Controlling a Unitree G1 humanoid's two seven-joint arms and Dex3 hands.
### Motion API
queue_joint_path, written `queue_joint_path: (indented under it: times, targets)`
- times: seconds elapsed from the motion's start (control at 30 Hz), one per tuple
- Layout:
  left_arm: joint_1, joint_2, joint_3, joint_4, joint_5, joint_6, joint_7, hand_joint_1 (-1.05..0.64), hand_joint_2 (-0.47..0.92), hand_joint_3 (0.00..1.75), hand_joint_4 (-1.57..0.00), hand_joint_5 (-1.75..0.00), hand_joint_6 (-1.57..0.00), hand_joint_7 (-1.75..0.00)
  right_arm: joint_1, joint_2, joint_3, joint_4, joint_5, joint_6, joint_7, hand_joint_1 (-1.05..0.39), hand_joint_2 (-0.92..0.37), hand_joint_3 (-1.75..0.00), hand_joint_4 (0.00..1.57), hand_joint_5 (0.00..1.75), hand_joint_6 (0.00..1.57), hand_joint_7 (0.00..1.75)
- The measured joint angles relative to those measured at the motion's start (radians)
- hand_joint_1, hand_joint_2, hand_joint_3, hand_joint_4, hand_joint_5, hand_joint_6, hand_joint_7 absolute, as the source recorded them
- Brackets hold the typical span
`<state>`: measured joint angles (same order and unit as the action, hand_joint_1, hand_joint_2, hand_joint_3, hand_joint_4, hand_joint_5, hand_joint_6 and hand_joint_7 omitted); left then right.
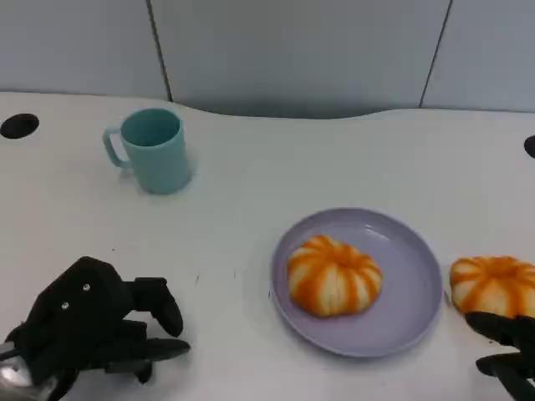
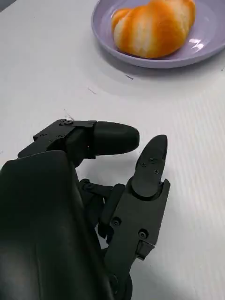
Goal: Grasp the bread from the table and place it into the plate.
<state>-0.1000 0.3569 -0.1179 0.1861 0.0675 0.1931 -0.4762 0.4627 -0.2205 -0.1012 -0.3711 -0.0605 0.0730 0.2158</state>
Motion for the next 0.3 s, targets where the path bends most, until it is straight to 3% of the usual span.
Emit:
queue_joint_path:
  times: [0.3]
  targets:
    - [-0.006,-0.004,0.007,0.025,-0.023,-0.020,0.000,-0.36,0.92,0.07,-0.64,-1.75,-0.49,-1.75,-0.001,-0.002,0.000,0.002,-0.009,-0.004,-0.004,-0.39,-0.92,-0.38,0.48,0.71,0.73,0.02]
